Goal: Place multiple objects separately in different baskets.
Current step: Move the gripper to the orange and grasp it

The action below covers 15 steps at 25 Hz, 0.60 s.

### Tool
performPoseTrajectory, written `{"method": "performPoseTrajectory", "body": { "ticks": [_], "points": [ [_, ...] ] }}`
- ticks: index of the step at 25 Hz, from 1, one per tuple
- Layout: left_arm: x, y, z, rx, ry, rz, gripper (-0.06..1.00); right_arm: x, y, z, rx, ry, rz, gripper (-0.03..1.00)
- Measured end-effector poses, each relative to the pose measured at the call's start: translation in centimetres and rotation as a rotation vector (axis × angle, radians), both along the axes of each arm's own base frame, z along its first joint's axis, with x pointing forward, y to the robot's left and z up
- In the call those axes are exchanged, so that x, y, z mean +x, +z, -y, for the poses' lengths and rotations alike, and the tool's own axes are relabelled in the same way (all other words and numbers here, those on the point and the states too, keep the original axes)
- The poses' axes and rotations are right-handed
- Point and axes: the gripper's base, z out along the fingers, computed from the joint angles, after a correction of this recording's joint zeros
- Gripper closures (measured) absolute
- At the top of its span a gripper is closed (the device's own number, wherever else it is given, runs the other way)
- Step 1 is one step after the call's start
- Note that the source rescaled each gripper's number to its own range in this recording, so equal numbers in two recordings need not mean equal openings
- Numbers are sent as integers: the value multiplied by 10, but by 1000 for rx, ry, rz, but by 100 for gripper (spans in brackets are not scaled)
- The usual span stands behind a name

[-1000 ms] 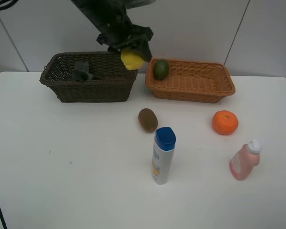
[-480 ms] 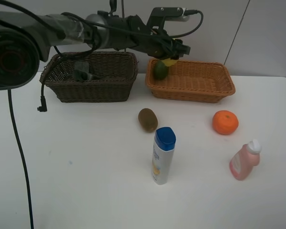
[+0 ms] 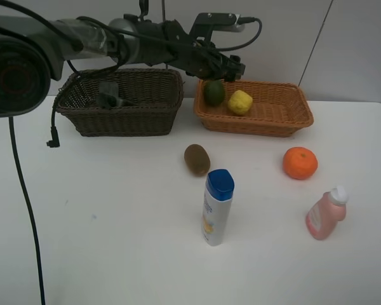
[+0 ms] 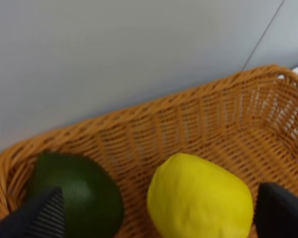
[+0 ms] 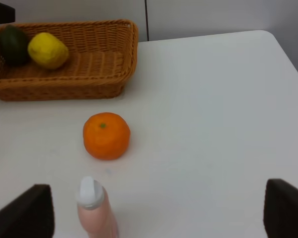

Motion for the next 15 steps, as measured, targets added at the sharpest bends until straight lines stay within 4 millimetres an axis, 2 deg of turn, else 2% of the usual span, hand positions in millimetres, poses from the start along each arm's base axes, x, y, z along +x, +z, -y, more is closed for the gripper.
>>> {"method": "performPoseTrajectory", "body": {
  "ticks": [3,7,10,15],
  "points": [
    [-6,24,-6,-12,-16,-55,-6,0,0,0,0,0,0,-3],
    [-15,74,-28,4,-58,-112,-6,0,0,0,0,0,0,-3],
    [-17,97,-63,75,-70,-181,-6,0,0,0,0,0,0,-3],
    [-14,102,-138,216,29,-427,-6,0,0,0,0,0,0,-3]
  ]
}}
